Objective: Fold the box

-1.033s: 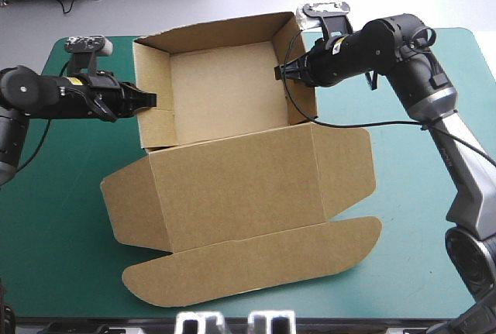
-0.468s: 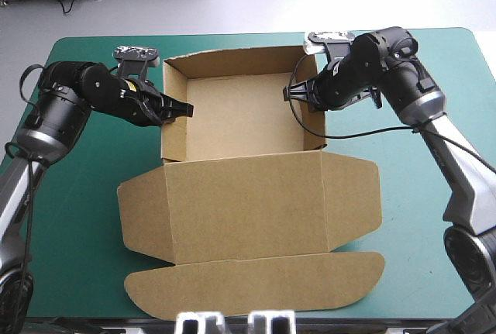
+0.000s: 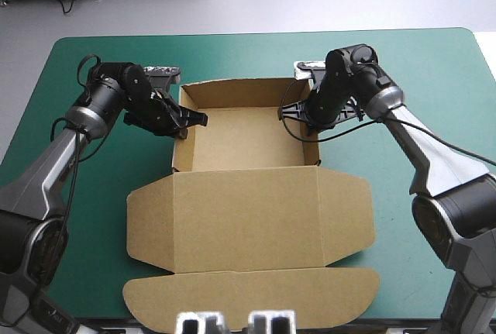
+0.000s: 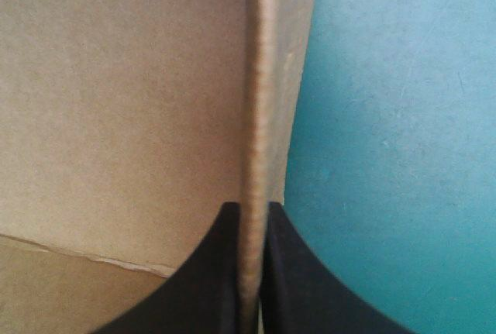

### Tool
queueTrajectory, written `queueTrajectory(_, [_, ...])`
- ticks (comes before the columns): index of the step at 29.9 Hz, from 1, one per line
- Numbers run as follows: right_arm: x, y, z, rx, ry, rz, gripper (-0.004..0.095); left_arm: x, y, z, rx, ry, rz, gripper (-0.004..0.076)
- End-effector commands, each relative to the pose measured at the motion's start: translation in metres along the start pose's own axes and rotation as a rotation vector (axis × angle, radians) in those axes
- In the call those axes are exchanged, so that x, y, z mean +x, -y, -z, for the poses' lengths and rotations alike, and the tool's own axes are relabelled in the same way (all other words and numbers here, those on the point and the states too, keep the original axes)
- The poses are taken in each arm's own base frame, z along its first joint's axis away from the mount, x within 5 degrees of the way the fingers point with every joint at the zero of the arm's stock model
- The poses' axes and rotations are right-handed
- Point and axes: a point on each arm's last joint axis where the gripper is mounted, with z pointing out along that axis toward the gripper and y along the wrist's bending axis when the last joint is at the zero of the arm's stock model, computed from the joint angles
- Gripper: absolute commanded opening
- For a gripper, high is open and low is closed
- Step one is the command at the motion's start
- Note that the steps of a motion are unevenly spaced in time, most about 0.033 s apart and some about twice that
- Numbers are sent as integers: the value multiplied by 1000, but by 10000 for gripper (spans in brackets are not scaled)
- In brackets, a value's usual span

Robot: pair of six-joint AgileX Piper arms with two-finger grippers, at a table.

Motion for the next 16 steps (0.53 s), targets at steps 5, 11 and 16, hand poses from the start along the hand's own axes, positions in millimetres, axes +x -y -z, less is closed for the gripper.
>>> queueTrajectory(5, [-3,-16,-19,-112,-61,-25,0,-15,19,-15,155,53,83,-10])
queueTrajectory(11, [-8,-16,-35,-108,-69,-29,-1,-18,15,-44,142,-14,99,-10])
queueTrajectory(16, [-10,-15,-37,-107,-50,-3,-1,-21,16,-56,138,-33,84,-10])
